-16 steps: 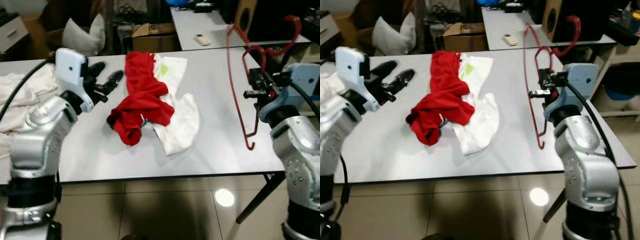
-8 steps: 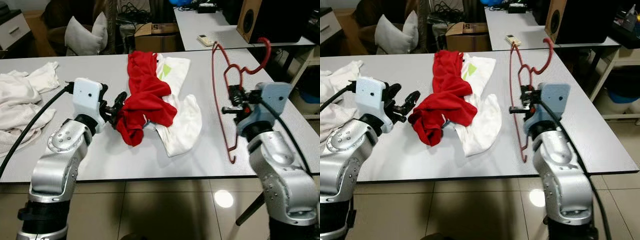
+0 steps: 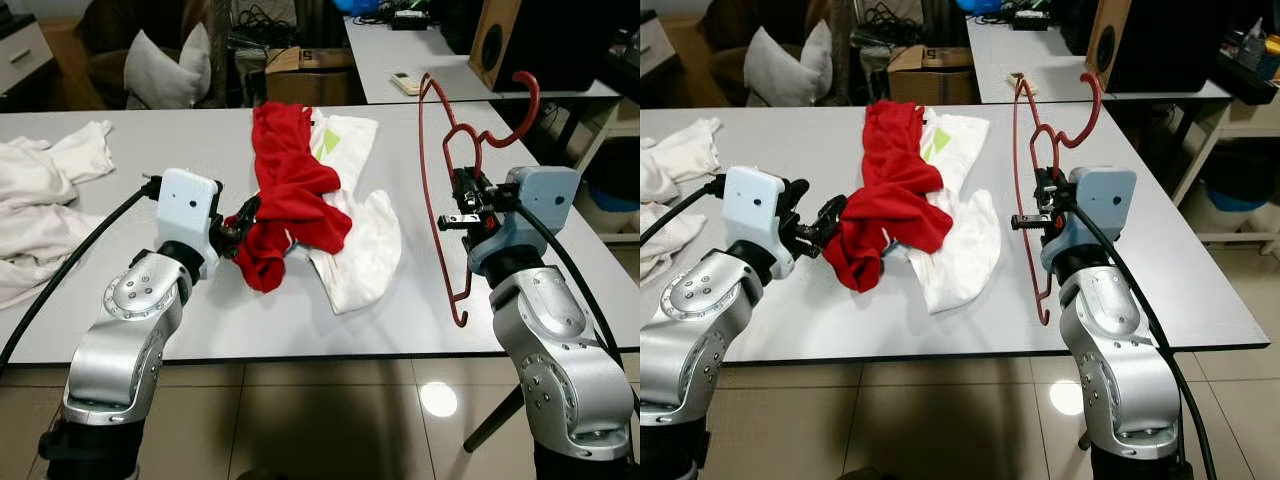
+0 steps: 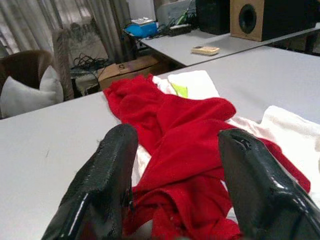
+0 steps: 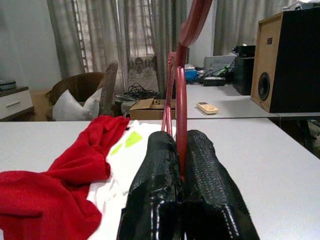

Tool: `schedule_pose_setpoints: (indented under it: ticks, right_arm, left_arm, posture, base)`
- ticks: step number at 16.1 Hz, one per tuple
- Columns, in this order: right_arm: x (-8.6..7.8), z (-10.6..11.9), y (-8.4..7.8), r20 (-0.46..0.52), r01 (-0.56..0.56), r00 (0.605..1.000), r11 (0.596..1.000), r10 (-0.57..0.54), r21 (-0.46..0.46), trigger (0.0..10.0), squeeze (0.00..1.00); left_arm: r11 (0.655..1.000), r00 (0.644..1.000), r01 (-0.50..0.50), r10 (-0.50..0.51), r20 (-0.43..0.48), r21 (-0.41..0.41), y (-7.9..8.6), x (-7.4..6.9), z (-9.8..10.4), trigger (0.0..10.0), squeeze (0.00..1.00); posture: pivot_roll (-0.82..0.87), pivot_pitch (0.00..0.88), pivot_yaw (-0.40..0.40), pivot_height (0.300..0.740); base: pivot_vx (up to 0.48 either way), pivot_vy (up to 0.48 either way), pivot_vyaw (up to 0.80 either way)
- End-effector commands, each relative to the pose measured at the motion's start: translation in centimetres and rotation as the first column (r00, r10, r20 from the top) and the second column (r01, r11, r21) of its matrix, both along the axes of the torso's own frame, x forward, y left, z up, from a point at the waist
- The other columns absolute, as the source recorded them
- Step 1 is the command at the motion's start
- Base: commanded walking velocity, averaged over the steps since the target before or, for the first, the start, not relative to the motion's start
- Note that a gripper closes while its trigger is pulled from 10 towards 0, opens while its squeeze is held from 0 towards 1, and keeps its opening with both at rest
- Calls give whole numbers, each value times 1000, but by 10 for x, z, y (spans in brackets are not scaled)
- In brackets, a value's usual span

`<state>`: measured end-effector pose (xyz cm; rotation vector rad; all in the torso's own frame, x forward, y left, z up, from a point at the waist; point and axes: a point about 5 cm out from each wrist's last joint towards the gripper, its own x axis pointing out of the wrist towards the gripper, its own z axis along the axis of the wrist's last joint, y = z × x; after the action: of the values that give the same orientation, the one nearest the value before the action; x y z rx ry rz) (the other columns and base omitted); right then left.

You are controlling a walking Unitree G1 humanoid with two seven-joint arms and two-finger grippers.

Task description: Hang hanger

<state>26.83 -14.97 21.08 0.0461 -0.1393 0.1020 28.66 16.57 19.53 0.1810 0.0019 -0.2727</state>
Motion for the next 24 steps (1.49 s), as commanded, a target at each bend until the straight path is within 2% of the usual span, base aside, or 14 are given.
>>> schedule_pose_setpoints:
  ticks: [1, 13, 17, 24]
  right_arm:
    - [-1, 2, -2, 13, 9, 1000, 1000, -9, -4, 10000, 0]
    - [-7, -1, -3, 6, 18, 1000, 1000, -18, 13, 10000, 0]
    - [-6, -7, 4, -51, -38, 998, 999, 37, -16, 10000, 0]
    - [-6, -8, 7, -64, -40, 997, 998, 37, -44, 10000, 0]
  left_arm:
    - [1000, 1000, 1, -1, -1, 15, -1, -2, 1, 10000, 0]
    - [999, 999, 34, -34, -31, 30, -6, -4, 0, 10000, 0]
    - [999, 999, 38, -37, -37, 32, -7, -3, 0, 10000, 0]
    - [999, 998, 43, -42, -43, 30, -8, -4, -1, 10000, 0]
  posture:
    - [73, 0, 47, 740]
    - [66, 0, 63, 740]
    - [65, 0, 62, 740]
    - [64, 0, 60, 740]
  base:
    - [0, 0, 0]
    - [0, 322, 0]
    - [0, 326, 0]
    - [0, 326, 0]
